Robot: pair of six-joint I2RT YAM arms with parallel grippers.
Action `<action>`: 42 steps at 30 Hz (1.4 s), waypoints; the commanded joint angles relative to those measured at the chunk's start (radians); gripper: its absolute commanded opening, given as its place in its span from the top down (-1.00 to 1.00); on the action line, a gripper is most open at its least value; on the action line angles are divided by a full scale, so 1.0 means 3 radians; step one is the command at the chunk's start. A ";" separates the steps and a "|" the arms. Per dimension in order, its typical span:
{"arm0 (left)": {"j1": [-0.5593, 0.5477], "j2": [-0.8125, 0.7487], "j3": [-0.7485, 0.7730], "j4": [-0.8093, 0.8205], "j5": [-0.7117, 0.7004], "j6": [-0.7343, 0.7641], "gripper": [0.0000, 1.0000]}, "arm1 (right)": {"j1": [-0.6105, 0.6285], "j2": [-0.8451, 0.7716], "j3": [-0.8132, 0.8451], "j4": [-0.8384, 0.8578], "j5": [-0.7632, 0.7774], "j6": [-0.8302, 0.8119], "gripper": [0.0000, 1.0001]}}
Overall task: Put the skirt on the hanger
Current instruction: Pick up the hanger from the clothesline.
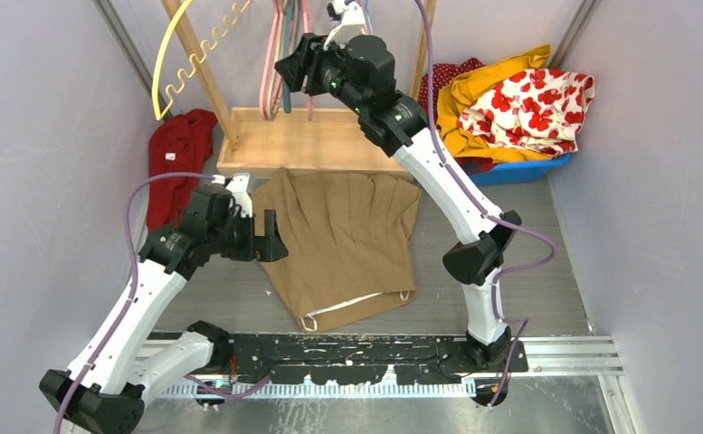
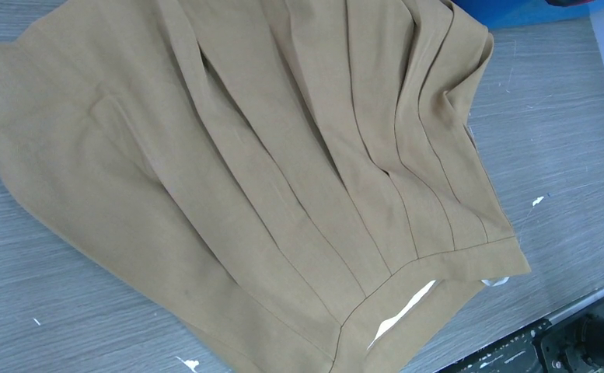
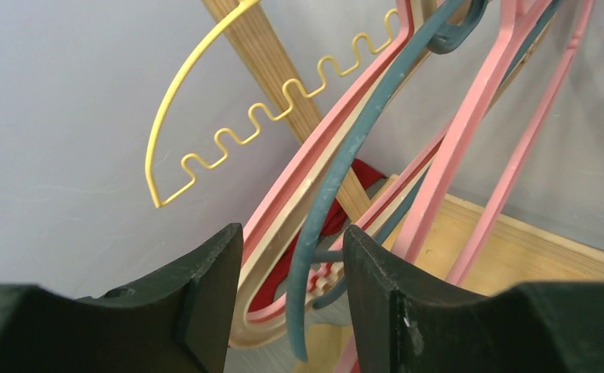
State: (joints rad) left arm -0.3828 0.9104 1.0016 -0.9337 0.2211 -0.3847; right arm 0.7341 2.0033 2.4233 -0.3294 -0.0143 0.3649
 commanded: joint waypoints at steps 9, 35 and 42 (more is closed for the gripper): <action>0.0023 -0.0082 0.0067 -0.0009 0.0042 0.0073 -0.87 | -0.0029 0.0230 0.0385 0.0062 0.0377 0.0021 -0.03; 0.0049 -0.0103 0.0056 -0.0001 0.0091 0.0096 -0.88 | -0.0054 0.0354 0.0407 -0.0007 0.0527 0.0111 0.08; 0.0046 -0.0138 0.0092 -0.0023 0.0146 0.0086 -0.88 | 0.0070 0.0424 0.0377 -0.0026 0.0723 0.0070 0.16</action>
State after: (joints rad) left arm -0.3725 0.8951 1.0016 -0.9485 0.2367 -0.3798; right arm 0.7353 2.1059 2.5340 -0.3298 0.1551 0.3950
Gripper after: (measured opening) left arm 0.938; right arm 0.425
